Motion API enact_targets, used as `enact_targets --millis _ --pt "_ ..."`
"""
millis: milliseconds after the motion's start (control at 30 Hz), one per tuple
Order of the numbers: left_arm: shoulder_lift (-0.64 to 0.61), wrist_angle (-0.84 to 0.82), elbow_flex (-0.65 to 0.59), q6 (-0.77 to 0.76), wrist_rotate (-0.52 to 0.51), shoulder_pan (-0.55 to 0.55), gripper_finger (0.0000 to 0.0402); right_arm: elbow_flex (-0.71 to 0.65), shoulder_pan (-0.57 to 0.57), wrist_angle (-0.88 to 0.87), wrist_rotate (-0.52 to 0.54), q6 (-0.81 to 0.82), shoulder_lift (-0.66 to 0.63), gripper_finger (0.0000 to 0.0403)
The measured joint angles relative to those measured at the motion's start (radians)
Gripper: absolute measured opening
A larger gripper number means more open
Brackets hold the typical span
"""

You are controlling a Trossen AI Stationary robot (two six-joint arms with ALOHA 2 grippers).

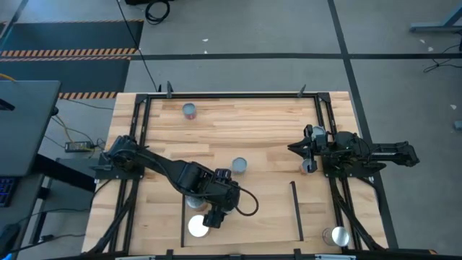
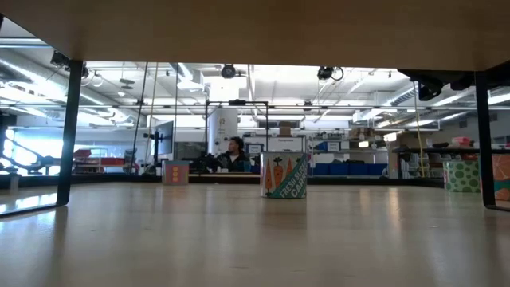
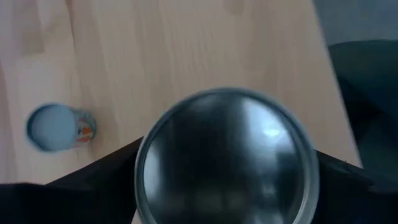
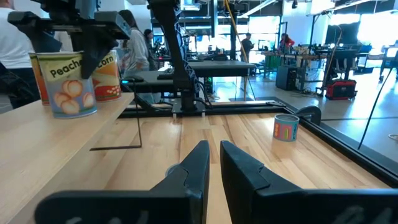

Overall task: Pick and place cans onto a shelf
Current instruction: Put the left canned peaches on the shelf

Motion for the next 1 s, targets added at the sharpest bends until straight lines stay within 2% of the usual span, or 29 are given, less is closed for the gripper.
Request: enact_targets --millis 233,433,500,733,1000 --pt "-0.002 -0.027 0.000 0.000 -0.029 0.001 0.0352 0.000 0.000 0.000 0.000 0.000 0.000 0.0047" --pt "-0.005 -0.067 0.001 -0.001 -0.029 0.003 0.0309 0.000 0.000 0.000 0.000 0.000 0.000 0.0047" --pt "-0.005 -0.066 0.001 -0.009 -0.028 0.007 0.0307 0.000 0.000 0.000 0.000 0.000 0.000 0.0047" --pt "-0.003 -0.078 0.001 -0.006 -0.028 0.008 0.0361 0.000 0.000 0.000 0.000 0.000 0.000 0.0047" --pt "-0.002 -0.109 0.053 -0.027 -0.028 0.012 0.0361 0.000 0.000 0.000 0.000 0.000 0.000 0.0047"
